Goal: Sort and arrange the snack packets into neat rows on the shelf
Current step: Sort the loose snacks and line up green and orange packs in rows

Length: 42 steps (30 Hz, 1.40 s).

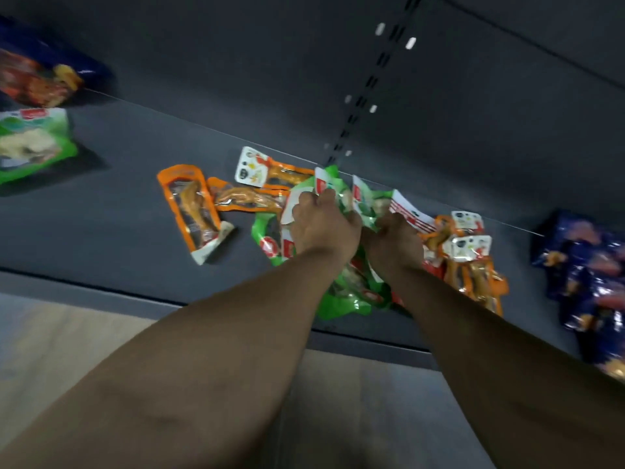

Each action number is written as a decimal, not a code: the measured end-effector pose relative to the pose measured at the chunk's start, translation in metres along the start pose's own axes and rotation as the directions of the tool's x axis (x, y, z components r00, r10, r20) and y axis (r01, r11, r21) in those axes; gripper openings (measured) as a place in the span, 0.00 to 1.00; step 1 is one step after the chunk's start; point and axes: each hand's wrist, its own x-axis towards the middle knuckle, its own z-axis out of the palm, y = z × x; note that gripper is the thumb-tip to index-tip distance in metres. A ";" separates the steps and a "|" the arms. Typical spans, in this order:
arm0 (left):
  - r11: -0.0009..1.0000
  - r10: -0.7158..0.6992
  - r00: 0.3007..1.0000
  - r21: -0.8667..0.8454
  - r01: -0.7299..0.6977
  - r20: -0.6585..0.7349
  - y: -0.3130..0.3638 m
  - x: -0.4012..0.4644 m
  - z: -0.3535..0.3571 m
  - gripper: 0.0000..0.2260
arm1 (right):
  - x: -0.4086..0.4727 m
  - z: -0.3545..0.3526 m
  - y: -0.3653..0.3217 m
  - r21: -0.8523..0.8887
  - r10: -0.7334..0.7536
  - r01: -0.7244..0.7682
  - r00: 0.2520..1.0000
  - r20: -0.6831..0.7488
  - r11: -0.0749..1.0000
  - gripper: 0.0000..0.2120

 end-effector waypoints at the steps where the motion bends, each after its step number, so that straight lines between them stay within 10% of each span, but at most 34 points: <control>1: 1.000 0.010 1.000 0.021 -0.011 0.022 0.007 -0.002 0.007 0.24 | 0.001 -0.005 0.009 -0.023 0.012 -0.012 1.000 -0.020 1.000 0.21; 14: 0.949 0.176 0.977 0.241 -0.201 0.121 0.046 -0.004 0.077 0.25 | 0.024 -0.037 0.099 -0.017 0.244 -0.246 0.967 -0.071 0.969 0.25; 21: 0.908 0.033 0.985 0.407 -0.100 0.168 0.029 0.014 0.091 0.35 | 0.046 -0.048 0.142 -0.017 0.352 -0.352 0.936 -0.021 0.936 0.45; 42: 0.803 0.020 0.977 0.579 -0.142 0.212 0.006 0.009 0.098 0.38 | 0.065 -0.005 0.128 -0.132 0.294 -0.274 0.941 0.167 0.953 0.40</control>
